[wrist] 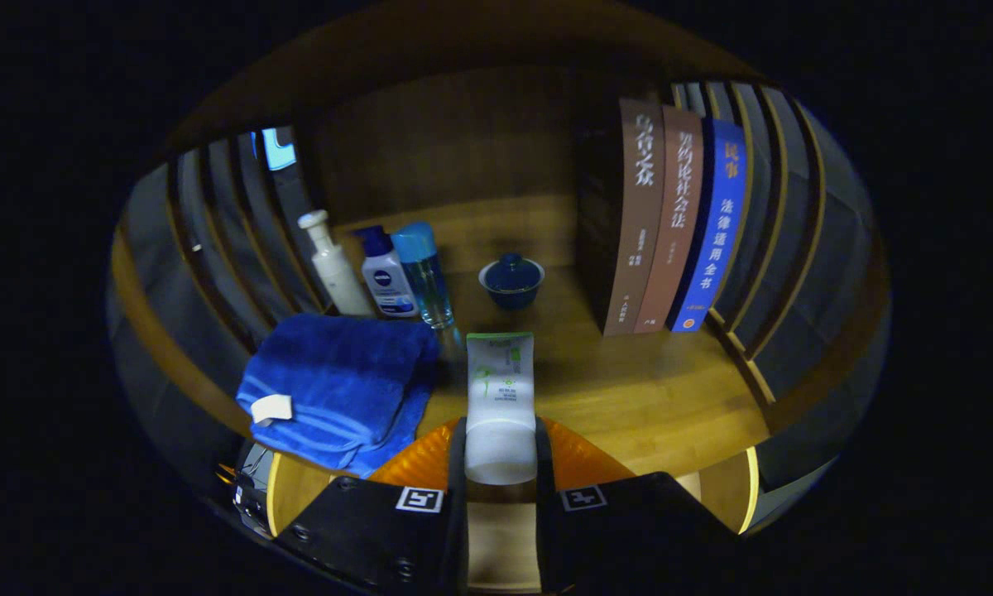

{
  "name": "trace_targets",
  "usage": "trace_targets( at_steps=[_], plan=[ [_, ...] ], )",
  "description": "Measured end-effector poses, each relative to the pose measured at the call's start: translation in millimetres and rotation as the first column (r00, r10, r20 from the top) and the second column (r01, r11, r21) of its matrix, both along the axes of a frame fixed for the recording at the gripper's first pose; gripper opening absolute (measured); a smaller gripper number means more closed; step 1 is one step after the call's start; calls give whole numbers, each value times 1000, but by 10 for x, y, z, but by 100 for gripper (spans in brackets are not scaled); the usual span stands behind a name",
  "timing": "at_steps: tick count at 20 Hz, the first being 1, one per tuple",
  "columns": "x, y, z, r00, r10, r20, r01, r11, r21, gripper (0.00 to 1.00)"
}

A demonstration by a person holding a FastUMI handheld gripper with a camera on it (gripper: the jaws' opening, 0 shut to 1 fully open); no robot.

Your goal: Pull open the drawer, take out the items inside it, and place them on the countertop above the cabinet.

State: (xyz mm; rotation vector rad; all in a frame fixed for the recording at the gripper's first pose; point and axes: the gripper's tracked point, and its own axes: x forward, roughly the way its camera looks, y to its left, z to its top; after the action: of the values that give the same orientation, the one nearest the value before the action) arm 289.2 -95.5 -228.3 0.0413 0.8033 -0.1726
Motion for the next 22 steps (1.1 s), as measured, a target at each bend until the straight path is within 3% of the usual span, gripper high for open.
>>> trace_targets(
  at_steps=[3, 6, 10, 14, 18, 22],
  plan=[
    [60, -100, -240, 998, -27, -56, 27, 1000, -5, 37],
    [28, -113, -346, 996, -31, -81, 30, 1000, -9, 45],
    [-14, -132, -382, 995, -21, -101, 18, 999, -33, 63],
    [-163, -112, -255, 995, -36, -93, 35, 999, -17, 100],
    [-432, -85, 90, 1000, -24, -2, 24, 999, -38, 100],
    [-910, 43, 639, 978, -23, 206, 26, 1000, -13, 100]
  ],
)
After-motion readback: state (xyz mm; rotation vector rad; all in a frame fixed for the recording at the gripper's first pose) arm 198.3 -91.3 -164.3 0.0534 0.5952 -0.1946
